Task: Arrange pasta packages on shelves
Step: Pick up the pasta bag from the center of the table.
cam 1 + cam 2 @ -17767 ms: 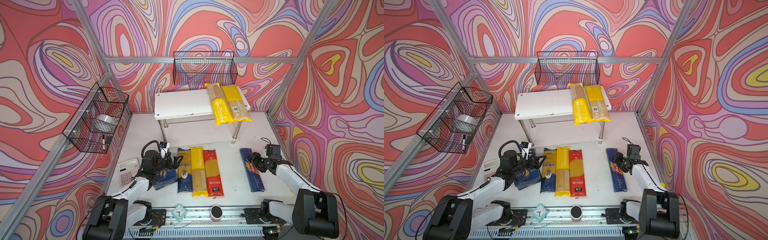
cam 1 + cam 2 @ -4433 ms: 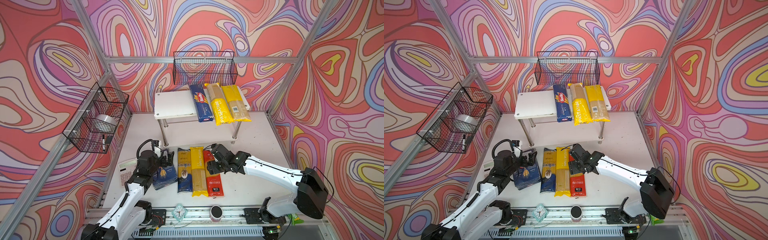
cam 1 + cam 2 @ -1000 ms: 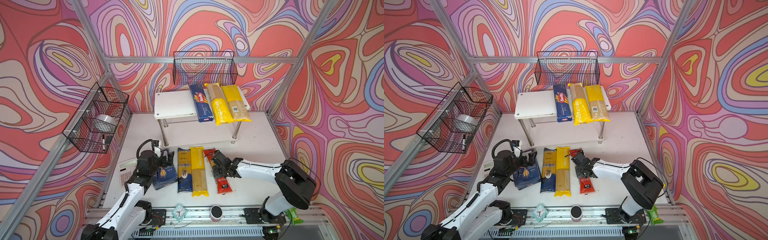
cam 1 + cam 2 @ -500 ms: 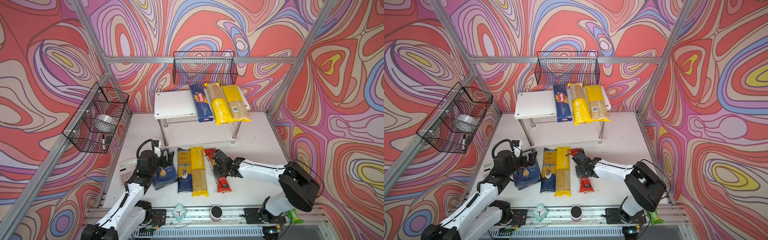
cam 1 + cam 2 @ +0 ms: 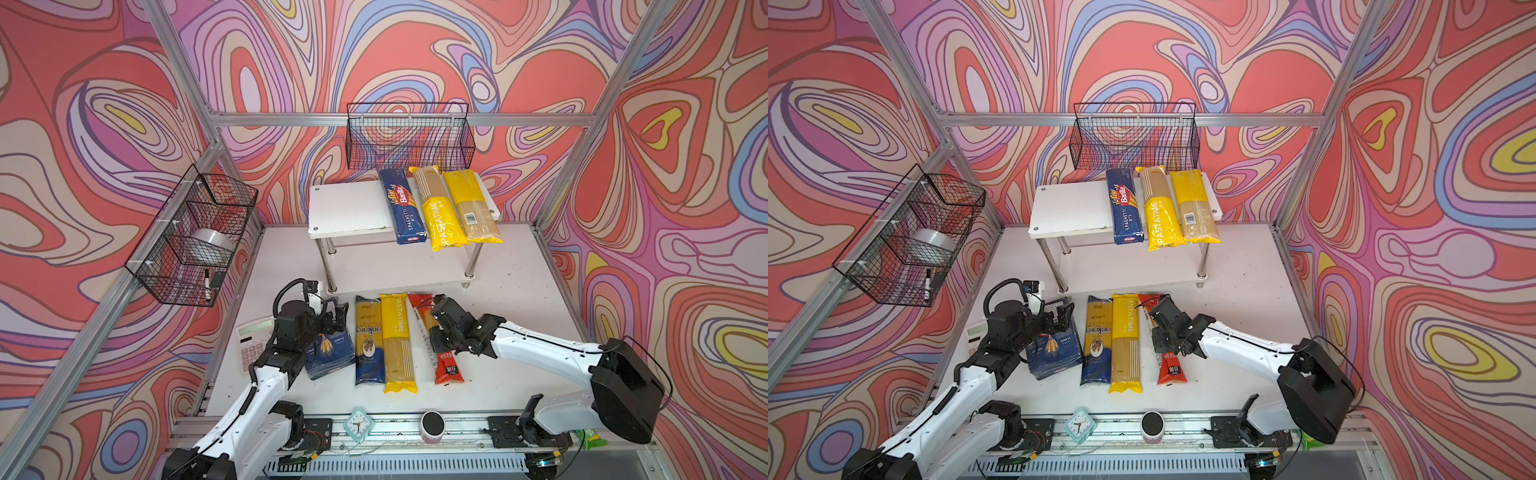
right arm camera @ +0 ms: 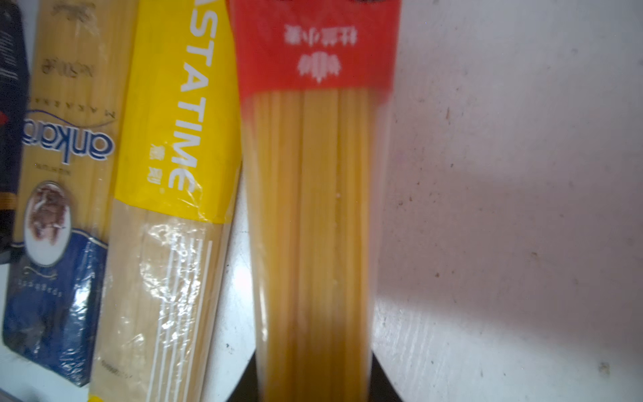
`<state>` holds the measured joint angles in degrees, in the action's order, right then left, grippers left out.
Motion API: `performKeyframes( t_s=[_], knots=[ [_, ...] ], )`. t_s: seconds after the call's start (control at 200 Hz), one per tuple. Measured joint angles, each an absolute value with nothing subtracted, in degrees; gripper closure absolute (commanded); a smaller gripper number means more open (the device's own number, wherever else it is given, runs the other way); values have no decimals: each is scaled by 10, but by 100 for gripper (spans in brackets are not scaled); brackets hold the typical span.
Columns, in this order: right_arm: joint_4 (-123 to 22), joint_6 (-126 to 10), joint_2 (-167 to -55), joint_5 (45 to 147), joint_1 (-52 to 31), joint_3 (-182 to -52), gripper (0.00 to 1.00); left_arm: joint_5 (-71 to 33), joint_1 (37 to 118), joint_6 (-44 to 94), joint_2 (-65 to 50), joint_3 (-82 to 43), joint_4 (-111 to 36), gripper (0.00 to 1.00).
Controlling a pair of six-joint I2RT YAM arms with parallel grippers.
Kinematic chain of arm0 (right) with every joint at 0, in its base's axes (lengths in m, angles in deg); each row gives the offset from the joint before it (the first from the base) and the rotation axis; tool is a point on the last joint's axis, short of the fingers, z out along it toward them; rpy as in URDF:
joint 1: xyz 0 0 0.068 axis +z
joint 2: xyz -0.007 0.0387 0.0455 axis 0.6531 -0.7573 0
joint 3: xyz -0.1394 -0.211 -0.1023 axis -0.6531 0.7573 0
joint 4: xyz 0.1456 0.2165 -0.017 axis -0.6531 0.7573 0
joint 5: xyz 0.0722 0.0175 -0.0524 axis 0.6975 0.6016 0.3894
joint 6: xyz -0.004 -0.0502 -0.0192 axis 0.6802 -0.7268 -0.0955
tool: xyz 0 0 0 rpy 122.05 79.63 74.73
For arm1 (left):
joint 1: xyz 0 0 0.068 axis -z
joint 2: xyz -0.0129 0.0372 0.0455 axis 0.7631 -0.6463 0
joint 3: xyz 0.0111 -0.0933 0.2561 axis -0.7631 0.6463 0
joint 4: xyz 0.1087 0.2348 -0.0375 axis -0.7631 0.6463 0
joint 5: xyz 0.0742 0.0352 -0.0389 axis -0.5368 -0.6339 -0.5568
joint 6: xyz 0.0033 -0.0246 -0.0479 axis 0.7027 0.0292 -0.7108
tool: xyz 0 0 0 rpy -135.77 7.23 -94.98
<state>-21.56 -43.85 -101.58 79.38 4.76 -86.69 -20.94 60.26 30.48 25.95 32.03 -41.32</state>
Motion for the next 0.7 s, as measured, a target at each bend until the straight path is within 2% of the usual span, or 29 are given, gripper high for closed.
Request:
performKeyframes(
  t_s=[0.376, 0.701],
  knots=[
    [-187, -434, -976, 816, 60, -941, 74, -209, 603, 305, 260, 320, -413, 0],
    [-199, -447, -973, 845, 102, -963, 74, -209, 603, 305, 260, 320, -413, 0]
  ],
)
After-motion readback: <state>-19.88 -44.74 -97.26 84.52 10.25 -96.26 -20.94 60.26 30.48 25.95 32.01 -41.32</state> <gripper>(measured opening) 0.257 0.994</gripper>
